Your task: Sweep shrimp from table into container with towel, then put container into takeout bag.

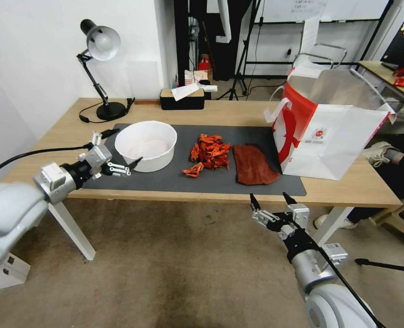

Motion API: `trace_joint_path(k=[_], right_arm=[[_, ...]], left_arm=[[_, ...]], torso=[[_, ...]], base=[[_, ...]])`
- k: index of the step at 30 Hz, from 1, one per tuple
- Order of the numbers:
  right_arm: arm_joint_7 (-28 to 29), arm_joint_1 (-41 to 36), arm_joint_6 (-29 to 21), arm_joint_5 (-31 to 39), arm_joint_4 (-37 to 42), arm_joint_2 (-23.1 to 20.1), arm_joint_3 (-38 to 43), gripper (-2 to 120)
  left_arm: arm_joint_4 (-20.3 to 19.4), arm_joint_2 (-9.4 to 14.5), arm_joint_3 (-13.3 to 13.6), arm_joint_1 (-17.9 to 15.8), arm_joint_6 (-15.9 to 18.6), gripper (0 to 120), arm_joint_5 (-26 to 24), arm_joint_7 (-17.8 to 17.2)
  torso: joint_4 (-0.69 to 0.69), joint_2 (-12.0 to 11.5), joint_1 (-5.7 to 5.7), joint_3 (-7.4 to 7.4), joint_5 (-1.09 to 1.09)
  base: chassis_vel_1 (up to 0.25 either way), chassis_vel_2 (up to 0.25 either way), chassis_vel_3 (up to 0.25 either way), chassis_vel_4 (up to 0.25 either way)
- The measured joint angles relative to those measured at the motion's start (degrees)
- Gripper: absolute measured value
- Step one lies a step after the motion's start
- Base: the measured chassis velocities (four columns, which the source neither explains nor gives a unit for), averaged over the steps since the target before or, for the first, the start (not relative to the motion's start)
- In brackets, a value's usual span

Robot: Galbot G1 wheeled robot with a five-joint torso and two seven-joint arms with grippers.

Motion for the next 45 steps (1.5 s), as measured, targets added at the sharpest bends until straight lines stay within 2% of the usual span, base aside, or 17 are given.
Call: trace_joint_path(k=[1, 3, 4, 7, 8, 10, 11, 14, 15, 17, 18, 20, 24, 29, 36, 40, 45], right_arm=[[0.0, 0.0, 0.0, 0.0, 0.0, 0.0, 0.0, 100], [0.0, -0.3, 0.2, -0.5, 0.0, 0.3, 0.0, 100], [0.0, -0.3, 0.2, -0.5, 0.0, 0.3, 0.0, 100], [0.1, -0.6, 0.3, -0.8, -0.1, 0.4, 0.0, 100], [0.1, -0.6, 0.3, -0.8, -0.1, 0.4, 0.0, 100], [0.4, -0.6, 0.4, -0.8, -0.2, 0.2, 0.2, 100], [0.4, -0.6, 0.4, -0.8, -0.2, 0.2, 0.2, 100], [0.7, -0.6, 0.8, -0.7, -0.8, -0.1, 0.6, 100], [0.7, -0.6, 0.8, -0.7, -0.8, -0.1, 0.6, 100], [0.8, -0.6, 1.1, -0.7, -1.3, -0.2, 0.7, 100], [0.8, -0.6, 1.1, -0.7, -1.3, -0.2, 0.7, 100], [0.8, -0.5, 1.6, -0.6, -1.9, -0.2, 0.8, 100], [0.8, -0.3, 1.9, -0.5, -2.4, -0.3, 1.0, 100], [0.9, 0.0, 2.1, -0.2, -3.0, -0.4, 1.4, 100], [1.2, 0.1, 2.3, -0.2, -3.4, -0.2, 1.4, 100], [1.2, -0.1, 2.4, -0.2, -3.4, -0.1, 1.4, 100], [1.2, -0.5, 2.8, -0.2, -3.5, 0.0, 1.7, 100]], left_arm=[[0.0, 0.0, 0.0, 0.0, 0.0, 100, 0.0, 0.0], [3.5, 0.5, 7.3, -9.0, -1.3, 100, 0.0, 2.5], [3.5, 0.5, 7.3, -9.0, -1.3, 100, 0.0, 2.5], [7.4, -0.8, 15.6, -18.5, -1.4, 100, 0.8, 7.6], [7.4, -0.8, 15.6, -18.5, -1.4, 100, 0.8, 7.6], [10.6, -1.8, 21.6, -27.0, -1.1, 100, 2.6, 16.2], [10.6, -1.8, 21.6, -27.0, -1.1, 100, 2.6, 16.2], [15.6, -3.7, 28.2, -37.9, -0.2, 100, 7.9, 30.6], [15.6, -3.7, 28.2, -37.9, -0.2, 100, 7.9, 30.6], [18.7, -5.6, 32.5, -44.5, -0.5, 100, 13.5, 35.6], [18.7, -5.6, 32.5, -44.5, -0.5, 100, 13.5, 35.6], [20.5, -7.8, 36.2, -49.1, -0.7, 100, 18.3, 37.3], [21.4, -9.4, 38.9, -51.6, -1.3, 100, 22.3, 38.4], [22.0, -11.2, 41.8, -53.9, -4.2, 100, 29.7, 40.6], [25.1, -13.1, 45.8, -57.0, -6.1, 100, 31.4, 42.3], [26.7, -14.0, 46.7, -57.9, -6.3, 99, 31.6, 42.7], [29.4, -15.4, 48.7, -59.8, -6.8, 90, 31.6, 43.4]], torso=[[0.0, 0.0, 0.0, 0.0, 0.0], [-0.02, 0.0, 0.0, 0.0, 0.01], [-0.02, 0.0, 0.0, 0.0, 0.01], [0.01, 0.0, 0.0, 0.0, -0.03], [0.01, 0.0, 0.0, 0.0, -0.03], [0.01, 0.0, 0.0, -0.01, 0.0], [0.01, 0.0, 0.0, -0.01, 0.0], [0.01, 0.0, 0.0, 0.0, 0.01], [0.01, 0.0, 0.0, 0.0, 0.01], [0.01, 0.0, 0.01, 0.0, 0.0], [0.01, 0.0, 0.01, 0.0, 0.0], [0.0, 0.0, 0.0, 0.0, 0.02], [-0.01, 0.0, 0.01, 0.0, 0.02], [0.01, 0.0, 0.0, -0.01, 0.02], [0.01, 0.0, -0.01, -0.01, 0.01], [0.01, 0.0, 0.0, -0.01, 0.01], [0.01, 0.0, 0.0, -0.01, 0.01]], base=[[0.0, 0.0, 0.0, 0.0], [0.0, 0.0, 0.0, 0.0], [0.0, 0.0, 0.0, 0.0], [0.0, 0.0, 0.0, 0.0], [0.0, 0.0, 0.0, 0.0], [0.0, 0.0, 0.0, 0.0], [0.0, 0.0, 0.0, 0.0], [0.0, 0.0, 0.0, 0.0], [0.0, 0.0, 0.0, 0.0], [0.0, 0.0, 0.0, 0.0], [0.0, 0.0, 0.0, 0.0], [0.0, 0.0, 0.0, 0.0], [0.0, 0.0, 0.0, 0.0], [0.0, 0.0, 0.0, 0.0], [0.0, 0.0, 0.0, 0.0], [0.0, 0.0, 0.0, 0.0], [0.0, 0.0, 0.0, 0.0]])
